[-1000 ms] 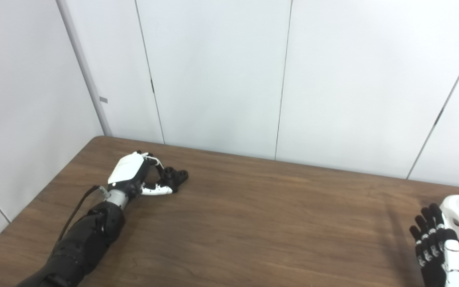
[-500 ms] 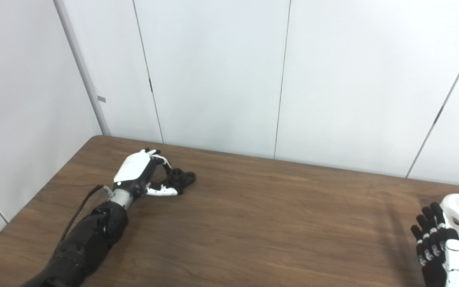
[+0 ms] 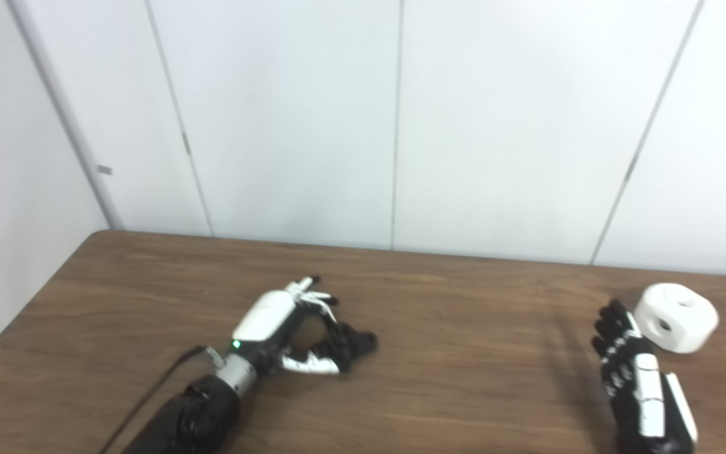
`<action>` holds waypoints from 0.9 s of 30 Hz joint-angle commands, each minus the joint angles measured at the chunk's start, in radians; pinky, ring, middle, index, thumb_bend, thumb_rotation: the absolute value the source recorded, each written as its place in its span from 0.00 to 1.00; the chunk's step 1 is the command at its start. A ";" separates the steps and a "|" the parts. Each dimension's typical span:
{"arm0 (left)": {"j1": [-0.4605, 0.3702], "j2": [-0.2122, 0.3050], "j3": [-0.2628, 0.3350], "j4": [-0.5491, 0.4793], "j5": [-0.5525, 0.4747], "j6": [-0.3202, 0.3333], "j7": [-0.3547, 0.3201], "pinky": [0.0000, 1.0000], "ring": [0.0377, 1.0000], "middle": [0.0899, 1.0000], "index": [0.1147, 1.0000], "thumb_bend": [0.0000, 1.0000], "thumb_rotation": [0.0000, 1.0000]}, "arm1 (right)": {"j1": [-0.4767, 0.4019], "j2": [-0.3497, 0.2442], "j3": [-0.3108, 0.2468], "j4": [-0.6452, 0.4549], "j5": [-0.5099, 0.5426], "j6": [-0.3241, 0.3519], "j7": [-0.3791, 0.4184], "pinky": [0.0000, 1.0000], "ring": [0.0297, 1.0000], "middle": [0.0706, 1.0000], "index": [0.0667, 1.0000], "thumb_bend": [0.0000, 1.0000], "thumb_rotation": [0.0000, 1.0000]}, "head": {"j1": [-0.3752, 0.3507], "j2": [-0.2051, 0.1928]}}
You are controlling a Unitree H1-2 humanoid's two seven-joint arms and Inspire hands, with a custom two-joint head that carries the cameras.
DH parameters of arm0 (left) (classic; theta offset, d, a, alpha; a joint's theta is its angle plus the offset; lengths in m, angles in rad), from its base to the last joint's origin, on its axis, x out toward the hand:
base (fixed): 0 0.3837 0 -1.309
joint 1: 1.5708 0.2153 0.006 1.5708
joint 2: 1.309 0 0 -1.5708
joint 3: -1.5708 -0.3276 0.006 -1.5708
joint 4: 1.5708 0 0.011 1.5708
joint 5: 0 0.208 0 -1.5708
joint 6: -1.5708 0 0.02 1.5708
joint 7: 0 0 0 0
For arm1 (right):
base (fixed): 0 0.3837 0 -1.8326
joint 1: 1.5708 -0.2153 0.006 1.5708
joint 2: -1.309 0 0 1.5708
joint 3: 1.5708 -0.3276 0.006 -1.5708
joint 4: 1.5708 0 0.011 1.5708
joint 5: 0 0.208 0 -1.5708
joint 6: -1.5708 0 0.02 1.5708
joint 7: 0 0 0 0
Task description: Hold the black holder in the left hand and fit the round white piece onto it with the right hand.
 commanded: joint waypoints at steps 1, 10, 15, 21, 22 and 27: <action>0.012 0.001 -0.029 -0.053 0.019 -0.004 -0.071 1.00 1.00 0.82 0.41 0.52 0.05 | 0.006 0.021 0.008 -0.017 -0.004 -0.029 -0.012 0.97 0.97 0.96 0.94 0.18 1.00 | -0.009 0.004; 0.044 -0.038 -0.087 -0.157 0.046 -0.009 -0.142 1.00 1.00 0.81 0.41 0.52 0.05 | 0.009 0.054 0.020 -0.038 -0.008 -0.008 -0.025 0.94 0.95 0.94 0.91 0.19 0.94 | -0.046 0.027; 0.044 -0.040 -0.089 -0.170 0.033 -0.027 -0.162 1.00 1.00 0.81 0.41 0.52 0.05 | 0.011 0.059 0.027 -0.061 -0.041 -0.004 -0.045 0.91 0.95 0.93 0.91 0.21 0.95 | -0.067 0.050; 0.058 -0.046 -0.089 -0.201 0.024 -0.029 -0.183 1.00 1.00 0.80 0.41 0.52 0.05 | 0.008 0.059 0.030 -0.079 -0.042 0.015 -0.053 0.93 0.96 0.94 0.91 0.24 0.96 | -0.084 0.078; 0.060 -0.046 -0.089 -0.207 0.025 -0.025 -0.189 1.00 1.00 0.80 0.41 0.52 0.05 | 0.009 0.060 0.031 -0.082 -0.041 0.018 -0.054 0.93 0.96 0.94 0.91 0.24 0.96 | -0.086 0.080; 0.066 -0.044 -0.086 -0.216 0.025 -0.027 -0.205 1.00 1.00 0.80 0.41 0.52 0.05 | 0.012 0.061 0.038 -0.094 -0.047 0.024 -0.058 0.92 0.95 0.93 0.91 0.22 0.96 | -0.095 0.087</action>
